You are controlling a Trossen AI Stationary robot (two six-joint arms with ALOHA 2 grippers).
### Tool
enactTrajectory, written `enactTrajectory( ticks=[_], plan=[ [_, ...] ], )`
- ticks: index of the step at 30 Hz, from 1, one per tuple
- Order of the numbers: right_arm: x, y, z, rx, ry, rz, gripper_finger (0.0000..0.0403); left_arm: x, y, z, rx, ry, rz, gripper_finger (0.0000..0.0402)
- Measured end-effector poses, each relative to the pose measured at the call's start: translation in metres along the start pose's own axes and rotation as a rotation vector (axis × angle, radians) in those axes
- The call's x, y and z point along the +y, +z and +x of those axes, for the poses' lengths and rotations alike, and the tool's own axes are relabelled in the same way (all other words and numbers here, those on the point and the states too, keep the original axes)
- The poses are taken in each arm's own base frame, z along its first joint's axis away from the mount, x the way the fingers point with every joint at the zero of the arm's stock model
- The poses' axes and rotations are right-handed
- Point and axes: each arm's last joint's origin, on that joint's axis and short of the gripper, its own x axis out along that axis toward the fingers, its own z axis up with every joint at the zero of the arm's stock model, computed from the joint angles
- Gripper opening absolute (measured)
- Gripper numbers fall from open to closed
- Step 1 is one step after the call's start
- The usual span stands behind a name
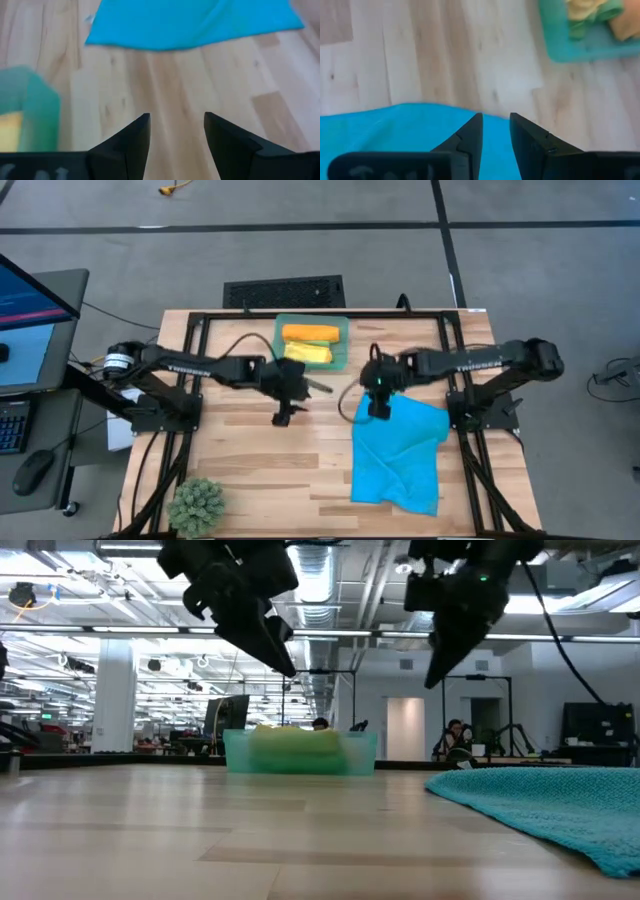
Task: Roll microfiber towels into tight, uniform cylinder then place into a basket
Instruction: Fold the blue towel
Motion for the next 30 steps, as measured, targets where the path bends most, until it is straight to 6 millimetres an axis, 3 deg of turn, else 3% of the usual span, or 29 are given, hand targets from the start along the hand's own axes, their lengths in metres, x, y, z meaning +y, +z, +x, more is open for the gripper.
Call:
enactTrajectory(
  ticks=[7, 12, 21, 25, 30],
  plan=[
    [0.055, -0.018, 0.011, -0.065, -0.052, 0.049, 0.0118, -0.037, -0.005, 0.012, 0.001, 0.077, 0.000, 0.0179],
    [0.080, -0.026, 0.010, -0.138, -0.038, 0.154, 0.0118, -0.064, -0.013, 0.017, 0.034, 0.048, -0.022, 0.0179],
    [0.089, -0.024, 0.009, -0.247, -0.104, 0.312, 0.0118, -0.098, -0.020, 0.018, 0.049, 0.138, 0.061, 0.0179],
    [0.094, -0.019, 0.023, -0.284, -0.148, 0.299, 0.0118, -0.100, -0.014, 0.018, -0.020, 0.133, 0.012, 0.0179],
    [0.102, -0.023, 0.056, -0.226, -0.183, 0.293, 0.0118, -0.100, -0.008, 0.018, -0.078, 0.112, -0.083, 0.0179]
  ],
)
